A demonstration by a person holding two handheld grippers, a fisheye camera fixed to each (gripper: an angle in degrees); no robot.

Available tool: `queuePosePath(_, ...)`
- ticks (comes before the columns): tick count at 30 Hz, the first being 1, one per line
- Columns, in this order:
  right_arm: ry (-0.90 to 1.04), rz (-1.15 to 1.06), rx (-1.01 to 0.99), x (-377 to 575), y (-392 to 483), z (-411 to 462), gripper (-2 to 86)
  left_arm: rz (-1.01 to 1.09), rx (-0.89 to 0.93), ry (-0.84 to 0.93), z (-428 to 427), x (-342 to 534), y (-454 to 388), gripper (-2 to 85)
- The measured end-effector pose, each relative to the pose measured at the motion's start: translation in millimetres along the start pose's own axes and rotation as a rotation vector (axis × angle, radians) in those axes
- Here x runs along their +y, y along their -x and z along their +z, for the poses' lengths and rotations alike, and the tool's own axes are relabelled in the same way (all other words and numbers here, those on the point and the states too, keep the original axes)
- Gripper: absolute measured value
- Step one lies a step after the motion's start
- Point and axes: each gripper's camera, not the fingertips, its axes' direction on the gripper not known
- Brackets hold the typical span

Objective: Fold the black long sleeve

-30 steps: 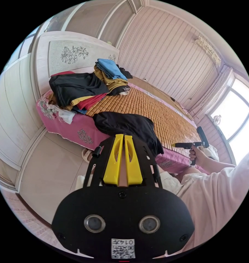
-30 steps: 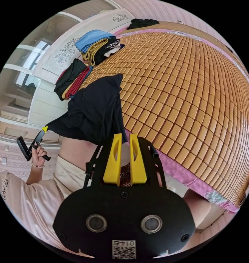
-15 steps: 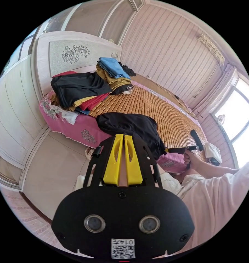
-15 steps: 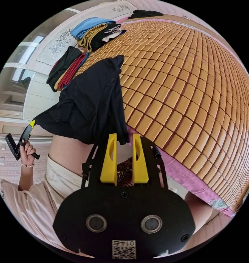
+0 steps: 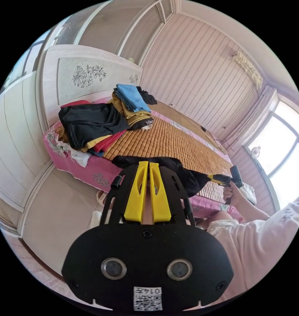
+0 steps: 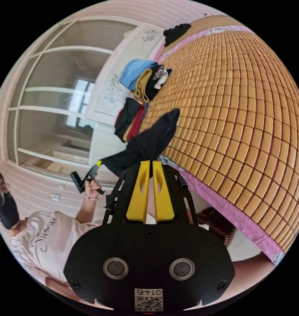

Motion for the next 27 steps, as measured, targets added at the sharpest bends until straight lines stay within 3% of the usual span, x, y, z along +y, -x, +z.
queuePosePath(2,-0.140,-0.085,-0.074,12,31,-60,0.5,0.046,0.049,-0.115,-31,-14,-23,-1.0)
queuePosePath(11,-0.633,-0.560,-0.064,87,195,-278,0.3,0.368,0.223,-0.632,-148,-83,-157,-1.0)
queuePosePath(15,-0.766,-0.674,0.018,137,255,-344,0.3,0.529,0.196,-0.719,-173,-95,-231,-1.0)
queuePosePath(17,-0.862,-0.735,0.060,174,288,-379,0.2,0.576,0.305,-0.752,-192,-101,-262,-1.0)
queuePosePath(22,-0.983,-0.892,0.042,247,342,-434,0.0,0.603,0.431,-0.885,-240,-94,-300,-1.0)
queuePosePath(27,-0.986,-0.888,0.285,284,385,-459,-0.4,0.724,0.377,-1.008,-282,-75,-347,-1.0)
